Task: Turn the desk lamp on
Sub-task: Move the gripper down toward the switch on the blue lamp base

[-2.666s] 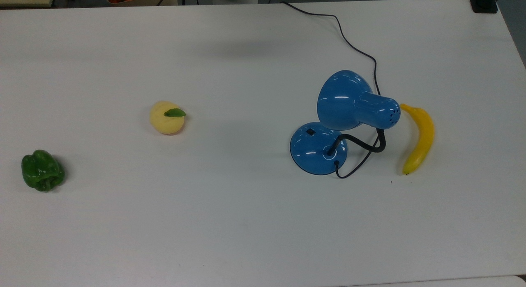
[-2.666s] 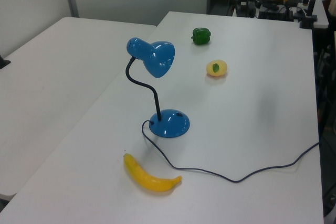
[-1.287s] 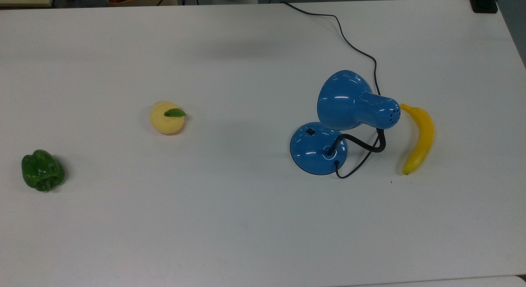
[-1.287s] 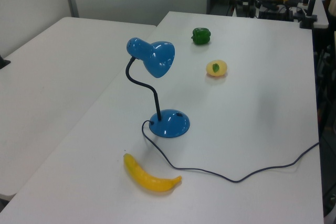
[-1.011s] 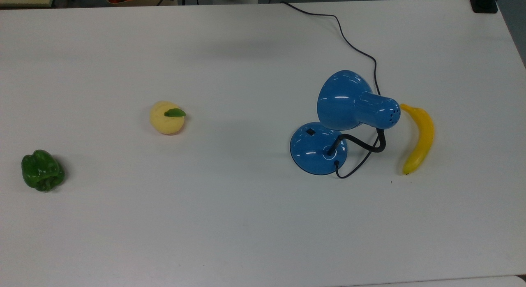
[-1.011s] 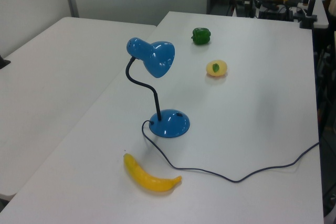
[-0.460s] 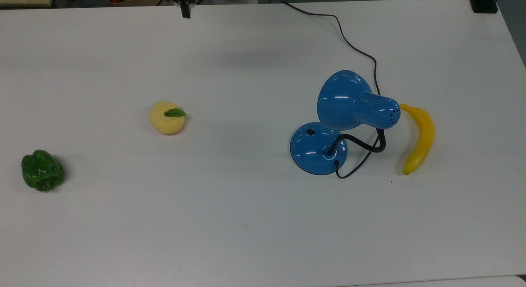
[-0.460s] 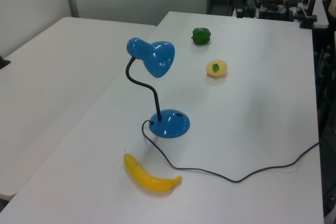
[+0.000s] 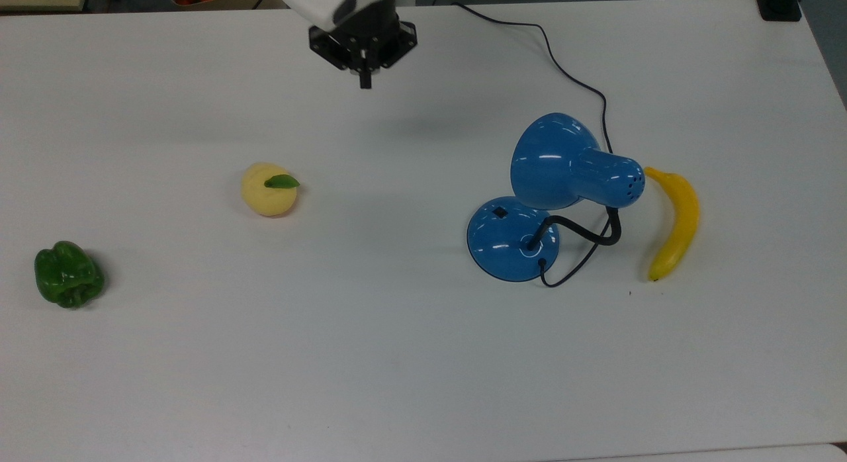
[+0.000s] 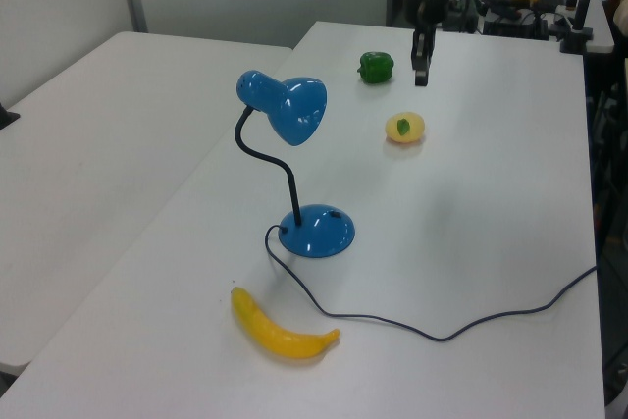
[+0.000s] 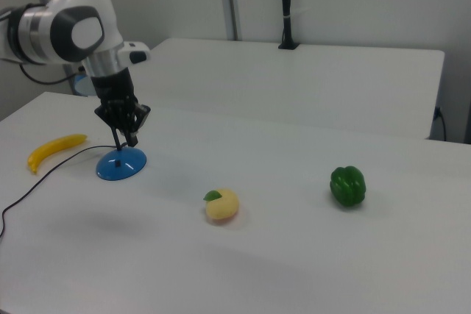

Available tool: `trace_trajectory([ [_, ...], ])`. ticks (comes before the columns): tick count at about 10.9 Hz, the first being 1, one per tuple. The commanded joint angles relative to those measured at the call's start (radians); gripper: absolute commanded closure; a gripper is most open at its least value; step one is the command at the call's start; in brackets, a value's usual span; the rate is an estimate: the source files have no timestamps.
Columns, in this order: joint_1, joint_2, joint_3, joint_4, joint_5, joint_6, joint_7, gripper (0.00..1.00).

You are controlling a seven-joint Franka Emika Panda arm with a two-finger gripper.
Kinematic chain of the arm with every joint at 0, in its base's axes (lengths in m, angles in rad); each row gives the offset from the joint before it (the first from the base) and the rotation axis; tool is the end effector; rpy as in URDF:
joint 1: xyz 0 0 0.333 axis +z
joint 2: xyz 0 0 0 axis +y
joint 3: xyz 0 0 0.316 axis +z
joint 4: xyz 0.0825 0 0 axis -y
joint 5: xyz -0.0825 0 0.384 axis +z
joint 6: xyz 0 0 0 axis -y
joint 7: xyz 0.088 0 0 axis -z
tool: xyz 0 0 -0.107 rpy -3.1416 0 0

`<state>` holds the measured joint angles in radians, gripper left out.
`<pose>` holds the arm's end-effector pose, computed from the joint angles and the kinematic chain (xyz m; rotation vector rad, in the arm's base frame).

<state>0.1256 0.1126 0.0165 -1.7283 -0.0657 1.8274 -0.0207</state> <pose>0.5910 0.0788 0.5068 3.0668 0.2765 -0.0149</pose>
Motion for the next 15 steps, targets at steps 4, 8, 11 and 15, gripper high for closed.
trace_trajectory([
  [4, 0.117, 0.123, 0.002, -0.028, -0.002, 0.211, -0.021, 1.00],
  [8, 0.178, 0.219, 0.005, -0.030, 0.000, 0.398, -0.016, 1.00],
  [11, 0.178, 0.259, 0.026, -0.030, 0.000, 0.509, -0.016, 1.00],
  [15, 0.180, 0.297, 0.043, -0.030, 0.000, 0.572, -0.016, 1.00],
])
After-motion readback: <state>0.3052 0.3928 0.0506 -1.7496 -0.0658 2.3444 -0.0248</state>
